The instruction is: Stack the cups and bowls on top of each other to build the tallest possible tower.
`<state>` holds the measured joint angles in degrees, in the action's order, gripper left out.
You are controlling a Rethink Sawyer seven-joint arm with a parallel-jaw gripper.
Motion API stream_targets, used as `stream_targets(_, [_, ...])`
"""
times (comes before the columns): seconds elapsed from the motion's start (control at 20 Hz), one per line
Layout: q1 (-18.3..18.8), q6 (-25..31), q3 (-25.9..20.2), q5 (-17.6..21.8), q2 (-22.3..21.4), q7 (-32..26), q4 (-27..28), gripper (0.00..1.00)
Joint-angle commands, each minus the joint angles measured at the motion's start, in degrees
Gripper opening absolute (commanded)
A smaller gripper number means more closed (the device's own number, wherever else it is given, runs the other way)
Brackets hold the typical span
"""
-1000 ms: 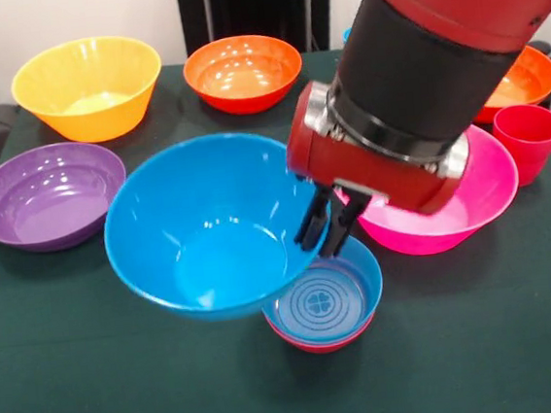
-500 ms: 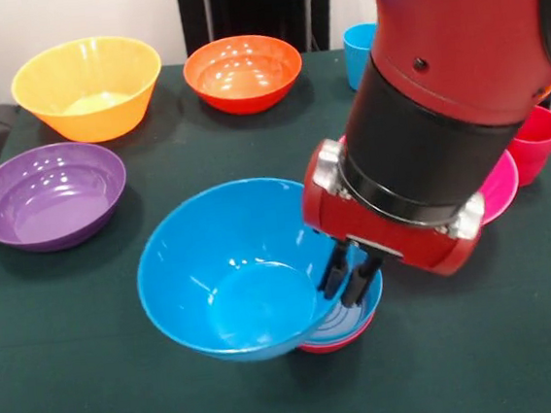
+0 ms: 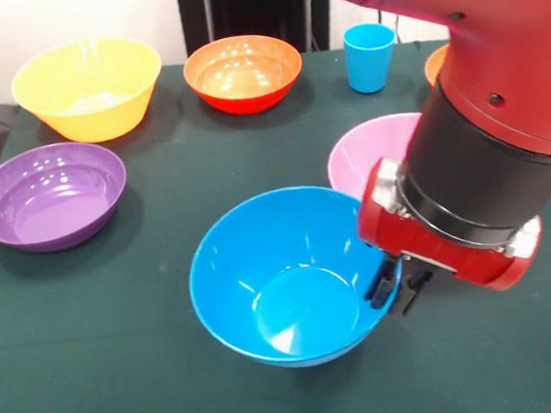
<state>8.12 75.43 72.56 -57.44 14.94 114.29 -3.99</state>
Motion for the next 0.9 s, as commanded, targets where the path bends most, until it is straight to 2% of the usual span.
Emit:
stream_targets(0.05, [-0.2, 3.4, 8.1, -4.6, 0.0, 10.7, 0.9, 0.0])
stream_targets(0.3, [-0.2, 4.4, 11.0, -6.5, 0.0, 9.9, 0.0, 0.0])
stream_targets(0.5, [-1.2, 4.4, 10.8, -5.6, 0.0, 9.6, -1.8, 0.0])
stream_targets(0.9, [-5.0, 3.7, 5.2, -1.1, -0.4, 9.6, -8.0, 0.0])
